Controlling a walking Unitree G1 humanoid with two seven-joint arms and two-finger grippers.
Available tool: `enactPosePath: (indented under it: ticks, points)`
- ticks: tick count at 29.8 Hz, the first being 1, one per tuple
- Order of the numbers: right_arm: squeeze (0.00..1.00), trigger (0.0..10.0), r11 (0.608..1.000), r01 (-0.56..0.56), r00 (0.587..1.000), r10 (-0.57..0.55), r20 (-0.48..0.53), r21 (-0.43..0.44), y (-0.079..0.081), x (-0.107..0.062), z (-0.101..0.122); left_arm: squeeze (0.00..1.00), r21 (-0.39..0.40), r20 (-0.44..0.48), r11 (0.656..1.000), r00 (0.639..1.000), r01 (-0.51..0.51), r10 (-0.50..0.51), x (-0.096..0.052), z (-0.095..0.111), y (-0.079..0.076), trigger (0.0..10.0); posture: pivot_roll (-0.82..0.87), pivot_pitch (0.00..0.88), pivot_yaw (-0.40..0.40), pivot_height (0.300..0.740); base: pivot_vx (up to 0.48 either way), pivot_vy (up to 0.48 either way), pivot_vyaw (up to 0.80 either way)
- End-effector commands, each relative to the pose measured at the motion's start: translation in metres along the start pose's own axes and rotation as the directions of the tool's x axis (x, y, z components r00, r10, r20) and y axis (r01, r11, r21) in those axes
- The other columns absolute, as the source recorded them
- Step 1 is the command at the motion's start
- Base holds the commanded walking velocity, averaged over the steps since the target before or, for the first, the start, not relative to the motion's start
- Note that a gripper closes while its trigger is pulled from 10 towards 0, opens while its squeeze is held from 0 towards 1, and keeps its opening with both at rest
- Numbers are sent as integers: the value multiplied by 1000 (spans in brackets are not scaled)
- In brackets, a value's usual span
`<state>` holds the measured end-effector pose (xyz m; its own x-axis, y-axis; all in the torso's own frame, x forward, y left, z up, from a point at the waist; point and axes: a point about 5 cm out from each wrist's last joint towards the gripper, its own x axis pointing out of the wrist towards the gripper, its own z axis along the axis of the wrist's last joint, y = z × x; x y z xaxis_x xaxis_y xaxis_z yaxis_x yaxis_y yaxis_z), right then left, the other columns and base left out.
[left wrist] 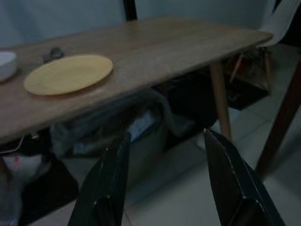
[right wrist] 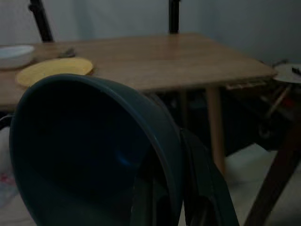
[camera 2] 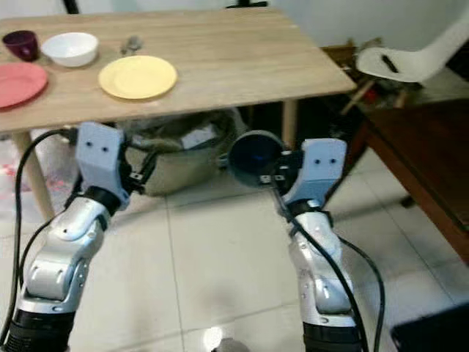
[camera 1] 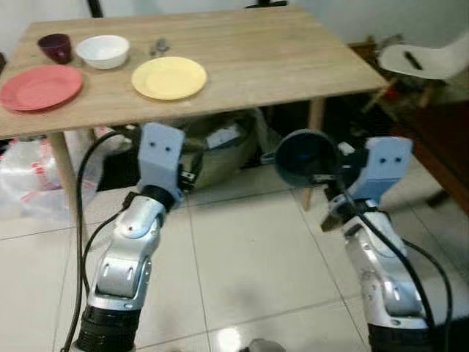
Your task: Setting the table
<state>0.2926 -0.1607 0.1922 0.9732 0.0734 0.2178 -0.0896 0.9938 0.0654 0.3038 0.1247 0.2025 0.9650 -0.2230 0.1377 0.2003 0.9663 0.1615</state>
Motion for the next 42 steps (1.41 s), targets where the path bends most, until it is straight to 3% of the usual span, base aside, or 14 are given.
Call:
enactPosePath:
  ticks: [1, 25, 42]
  points:
    - [0, 10000, 1000, -15, 1000, 15, 11, 3, 5, 0, 2, 0, -8, -14, 1000, 1000, -8, 8, -2, -4, 2, 10000, -158, 31, 35, 740, -364, 0, 0]
    - [0, 10000, 1000, -17, 1000, 17, 4, -3, 4, -2, 0, 0, -10, -17, 1000, 1000, 0, 0, -2, -5, 0, 10000, -165, 31, 37, 740, -351, 0, 0]
    - [0, 10000, 1000, -9, 1000, 9, 4, -4, 3, -4, 0, 0, -54, -47, 999, 999, 4, -6, 0, -8, -3, 10000, -173, 36, 39, 740, 0, 0, 0]
